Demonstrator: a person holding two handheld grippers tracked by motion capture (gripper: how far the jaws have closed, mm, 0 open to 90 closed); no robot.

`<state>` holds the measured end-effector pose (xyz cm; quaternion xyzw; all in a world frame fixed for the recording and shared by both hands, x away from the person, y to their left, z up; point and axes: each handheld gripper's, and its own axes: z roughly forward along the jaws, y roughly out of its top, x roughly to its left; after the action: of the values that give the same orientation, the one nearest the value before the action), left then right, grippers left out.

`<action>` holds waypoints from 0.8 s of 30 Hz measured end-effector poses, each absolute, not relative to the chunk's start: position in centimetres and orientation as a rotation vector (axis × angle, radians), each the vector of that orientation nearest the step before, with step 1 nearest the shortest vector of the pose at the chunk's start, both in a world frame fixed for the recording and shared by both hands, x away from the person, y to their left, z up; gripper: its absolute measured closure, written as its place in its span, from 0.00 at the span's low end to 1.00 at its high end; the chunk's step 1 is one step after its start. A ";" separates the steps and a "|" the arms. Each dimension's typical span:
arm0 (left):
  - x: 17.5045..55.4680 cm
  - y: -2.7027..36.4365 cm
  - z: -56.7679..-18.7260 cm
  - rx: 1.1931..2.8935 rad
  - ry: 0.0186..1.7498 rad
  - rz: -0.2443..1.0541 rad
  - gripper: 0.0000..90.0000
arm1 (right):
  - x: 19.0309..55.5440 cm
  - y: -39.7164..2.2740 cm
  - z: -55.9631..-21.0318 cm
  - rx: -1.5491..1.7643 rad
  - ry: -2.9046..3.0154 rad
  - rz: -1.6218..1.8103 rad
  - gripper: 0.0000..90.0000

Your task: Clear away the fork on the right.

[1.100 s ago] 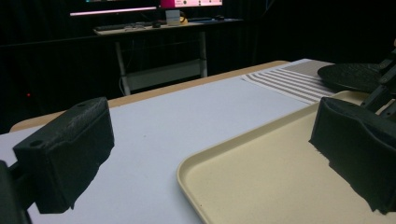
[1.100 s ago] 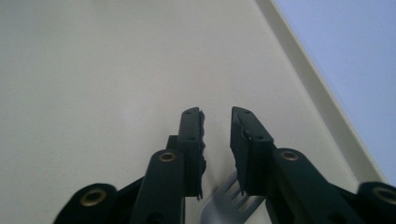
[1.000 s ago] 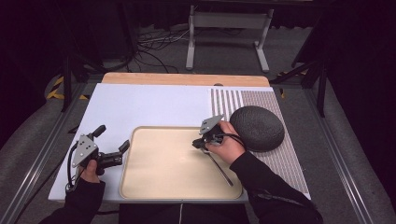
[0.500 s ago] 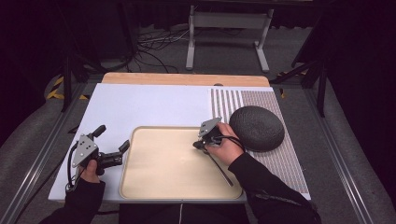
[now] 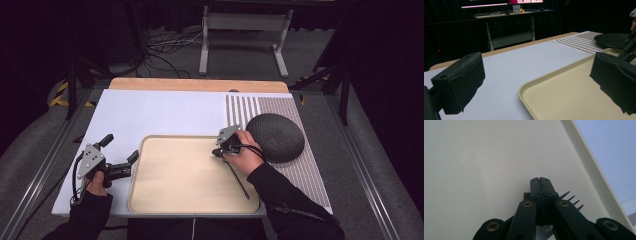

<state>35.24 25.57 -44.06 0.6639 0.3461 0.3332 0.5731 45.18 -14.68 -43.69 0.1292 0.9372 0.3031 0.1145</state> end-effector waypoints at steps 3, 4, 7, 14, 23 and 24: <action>35.2 25.6 -44.1 1.556 0.811 0.781 0.00 | 45.3 -15.0 -43.7 0.391 2.744 0.883 1.00; 35.2 25.6 -44.1 1.556 0.811 0.781 0.00 | 45.3 -15.1 -43.7 0.397 2.741 0.881 1.00; 35.2 25.6 -44.1 1.556 0.811 0.781 0.00 | 45.5 -15.4 -43.6 0.410 2.734 0.873 1.00; 35.2 25.6 -44.1 1.556 0.809 0.779 0.00 | 45.8 -16.3 -43.6 0.443 2.720 0.856 1.00; 35.2 25.6 -44.1 1.557 0.810 0.779 0.00 | 46.1 -17.4 -43.6 0.490 2.701 0.832 1.00; 35.2 25.6 -44.1 1.557 0.809 0.779 0.00 | 46.2 -17.6 -43.6 0.500 2.696 0.832 1.00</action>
<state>35.25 25.56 -44.07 0.6643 0.3452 0.3322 0.5737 46.17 -17.55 -43.56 0.1728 0.9319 0.2877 0.1377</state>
